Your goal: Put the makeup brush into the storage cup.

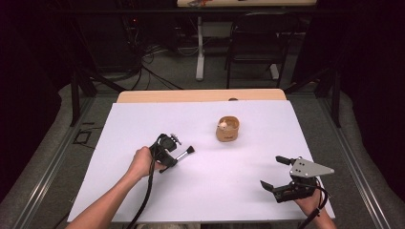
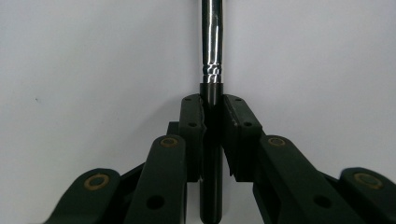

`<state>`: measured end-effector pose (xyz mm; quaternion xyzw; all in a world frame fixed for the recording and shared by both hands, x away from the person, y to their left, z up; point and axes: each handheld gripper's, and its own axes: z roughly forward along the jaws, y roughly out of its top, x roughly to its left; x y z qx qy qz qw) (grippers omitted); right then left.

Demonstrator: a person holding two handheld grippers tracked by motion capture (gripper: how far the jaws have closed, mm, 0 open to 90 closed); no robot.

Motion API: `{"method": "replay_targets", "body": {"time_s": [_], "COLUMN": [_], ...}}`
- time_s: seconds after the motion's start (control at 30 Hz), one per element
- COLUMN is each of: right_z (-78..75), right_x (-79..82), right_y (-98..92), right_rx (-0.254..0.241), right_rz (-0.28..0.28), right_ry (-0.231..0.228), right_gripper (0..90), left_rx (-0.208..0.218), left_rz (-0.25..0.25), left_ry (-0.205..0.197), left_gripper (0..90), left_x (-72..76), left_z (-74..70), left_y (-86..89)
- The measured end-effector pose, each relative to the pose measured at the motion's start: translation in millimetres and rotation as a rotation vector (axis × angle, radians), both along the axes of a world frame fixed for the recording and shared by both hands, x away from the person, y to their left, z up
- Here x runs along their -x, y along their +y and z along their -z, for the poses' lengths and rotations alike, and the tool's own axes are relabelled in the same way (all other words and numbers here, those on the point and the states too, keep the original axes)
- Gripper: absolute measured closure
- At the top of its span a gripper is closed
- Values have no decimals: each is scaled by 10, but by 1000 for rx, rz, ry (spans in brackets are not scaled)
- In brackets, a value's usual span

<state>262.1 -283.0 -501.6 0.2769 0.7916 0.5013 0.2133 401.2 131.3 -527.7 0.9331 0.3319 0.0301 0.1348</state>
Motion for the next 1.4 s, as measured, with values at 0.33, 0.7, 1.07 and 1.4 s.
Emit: {"method": "replay_targets", "body": {"time_s": [0.33, 0.7, 1.07, 1.4], "right_z": [5, 15, 26, 38], "right_x": [-4, -15, -33, -53], "right_y": [4, 8, 10, 19], "right_rx": [6, 10, 17, 21], "right_rz": [2, 12, 27, 30], "right_ry": [2, 8, 18, 21], "right_gripper": [23, 22, 21, 20], "left_rx": [94, 231, 343, 437], "left_rz": [-20, -1, -4, 14], "left_ry": [-55, -123, -174, -225], "left_gripper": [790, 790, 789, 790], "left_x": [36, 166, 225, 292], "left_z": [-50, -113, -153, -205], "left_y": [76, 98, 157, 129]}}
